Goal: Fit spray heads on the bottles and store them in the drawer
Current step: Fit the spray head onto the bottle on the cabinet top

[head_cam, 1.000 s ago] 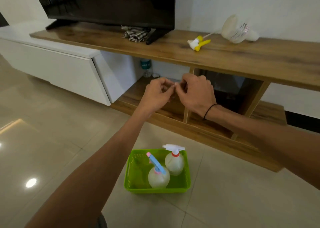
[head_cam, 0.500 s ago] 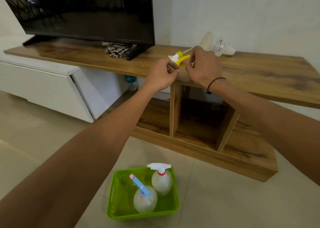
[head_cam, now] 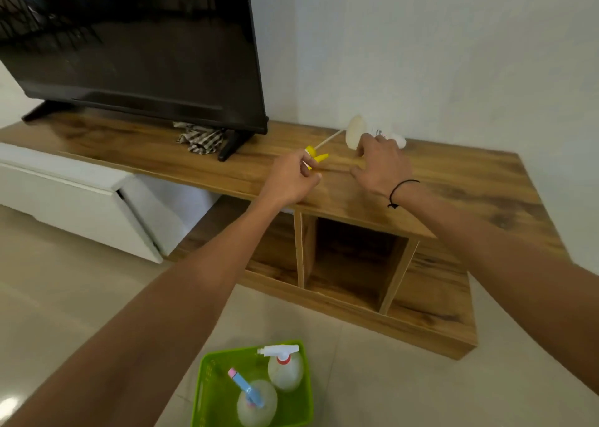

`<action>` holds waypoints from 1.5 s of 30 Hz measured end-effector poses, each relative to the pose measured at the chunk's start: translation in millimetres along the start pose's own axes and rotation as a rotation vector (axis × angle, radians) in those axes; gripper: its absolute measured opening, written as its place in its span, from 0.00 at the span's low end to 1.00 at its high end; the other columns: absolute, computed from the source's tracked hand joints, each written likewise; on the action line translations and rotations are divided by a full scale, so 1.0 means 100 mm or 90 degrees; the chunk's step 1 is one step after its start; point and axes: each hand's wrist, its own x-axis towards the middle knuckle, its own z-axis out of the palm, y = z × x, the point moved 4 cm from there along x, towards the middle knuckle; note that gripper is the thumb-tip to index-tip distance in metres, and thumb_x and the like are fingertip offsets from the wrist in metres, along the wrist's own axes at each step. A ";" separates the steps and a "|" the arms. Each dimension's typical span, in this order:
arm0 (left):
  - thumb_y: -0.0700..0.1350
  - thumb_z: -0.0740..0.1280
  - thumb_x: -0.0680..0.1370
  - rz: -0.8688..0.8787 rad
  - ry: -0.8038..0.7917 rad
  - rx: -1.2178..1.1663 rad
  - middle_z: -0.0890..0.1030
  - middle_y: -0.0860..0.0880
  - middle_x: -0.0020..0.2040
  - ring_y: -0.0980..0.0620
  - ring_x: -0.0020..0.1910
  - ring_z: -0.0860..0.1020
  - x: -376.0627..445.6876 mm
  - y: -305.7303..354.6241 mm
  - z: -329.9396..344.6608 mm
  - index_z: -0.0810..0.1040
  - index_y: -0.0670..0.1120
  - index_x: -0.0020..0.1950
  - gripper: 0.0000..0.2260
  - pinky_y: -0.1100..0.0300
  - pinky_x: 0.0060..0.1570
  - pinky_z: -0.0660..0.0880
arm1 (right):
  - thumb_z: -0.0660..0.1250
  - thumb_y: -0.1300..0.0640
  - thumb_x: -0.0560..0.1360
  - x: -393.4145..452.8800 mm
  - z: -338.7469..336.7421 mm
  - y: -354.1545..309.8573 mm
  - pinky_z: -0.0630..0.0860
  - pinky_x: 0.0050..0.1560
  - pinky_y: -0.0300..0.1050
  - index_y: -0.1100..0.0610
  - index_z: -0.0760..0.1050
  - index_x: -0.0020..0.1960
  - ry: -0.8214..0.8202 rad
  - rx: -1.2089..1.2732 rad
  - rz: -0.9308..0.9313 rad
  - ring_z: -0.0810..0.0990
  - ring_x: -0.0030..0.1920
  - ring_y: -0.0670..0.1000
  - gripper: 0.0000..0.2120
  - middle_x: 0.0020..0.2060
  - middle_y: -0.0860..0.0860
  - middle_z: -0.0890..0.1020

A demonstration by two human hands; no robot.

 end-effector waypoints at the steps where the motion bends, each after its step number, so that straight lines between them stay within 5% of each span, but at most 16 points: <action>1: 0.50 0.77 0.76 0.007 -0.005 0.008 0.83 0.55 0.44 0.61 0.41 0.79 0.05 0.04 0.02 0.82 0.53 0.54 0.09 0.59 0.46 0.77 | 0.69 0.51 0.76 0.06 -0.06 0.02 0.71 0.44 0.51 0.59 0.73 0.60 -0.004 -0.006 -0.004 0.76 0.58 0.62 0.17 0.55 0.59 0.78; 9: 0.56 0.77 0.73 0.020 0.029 0.109 0.70 0.56 0.53 0.53 0.56 0.72 0.55 0.09 0.09 0.79 0.54 0.58 0.17 0.56 0.54 0.73 | 0.75 0.46 0.71 0.57 -0.38 0.24 0.79 0.53 0.59 0.56 0.68 0.68 -0.032 -0.065 -0.046 0.74 0.59 0.62 0.31 0.60 0.59 0.75; 14: 0.64 0.74 0.74 -0.036 -0.091 0.202 0.73 0.52 0.70 0.47 0.71 0.71 0.82 -0.09 0.19 0.71 0.58 0.72 0.29 0.44 0.64 0.76 | 0.79 0.41 0.67 0.92 -0.24 0.39 0.77 0.61 0.60 0.51 0.61 0.77 -0.146 -0.101 -0.061 0.71 0.67 0.62 0.46 0.67 0.57 0.70; 23: 0.53 0.62 0.84 0.093 -0.121 0.281 0.80 0.51 0.67 0.47 0.66 0.79 0.94 -0.26 0.17 0.69 0.56 0.78 0.21 0.49 0.56 0.82 | 0.81 0.48 0.67 1.35 0.01 0.45 0.82 0.53 0.61 0.46 0.57 0.78 -0.244 -0.145 -0.083 0.71 0.67 0.61 0.47 0.68 0.55 0.72; 27: 0.50 0.59 0.86 0.088 -0.118 0.226 0.80 0.49 0.68 0.47 0.63 0.80 0.95 -0.27 0.11 0.67 0.53 0.81 0.21 0.51 0.55 0.82 | 0.82 0.42 0.66 1.46 -0.11 0.56 0.80 0.50 0.59 0.45 0.59 0.76 -0.192 0.005 -0.011 0.73 0.65 0.58 0.47 0.66 0.52 0.73; 32: 0.48 0.58 0.87 0.048 -0.133 0.133 0.78 0.50 0.69 0.48 0.61 0.80 0.91 -0.29 0.03 0.65 0.55 0.82 0.22 0.52 0.56 0.81 | 0.81 0.35 0.64 1.49 -0.43 0.83 0.78 0.58 0.50 0.45 0.62 0.73 -0.049 0.326 0.205 0.75 0.62 0.51 0.46 0.64 0.47 0.75; 36: 0.50 0.58 0.87 0.026 -0.162 0.101 0.76 0.52 0.71 0.50 0.65 0.77 0.88 -0.33 0.00 0.63 0.59 0.82 0.22 0.53 0.61 0.79 | 0.80 0.35 0.66 1.53 -0.44 1.01 0.74 0.48 0.38 0.46 0.63 0.73 -0.005 0.469 0.351 0.77 0.59 0.51 0.44 0.60 0.45 0.74; 45: 0.51 0.58 0.88 0.011 -0.212 0.086 0.75 0.54 0.70 0.54 0.62 0.77 0.81 -0.22 -0.05 0.62 0.60 0.83 0.22 0.56 0.60 0.80 | 0.80 0.33 0.66 1.56 -0.47 1.06 0.79 0.39 0.34 0.49 0.66 0.71 0.029 0.652 0.477 0.80 0.53 0.43 0.42 0.56 0.43 0.77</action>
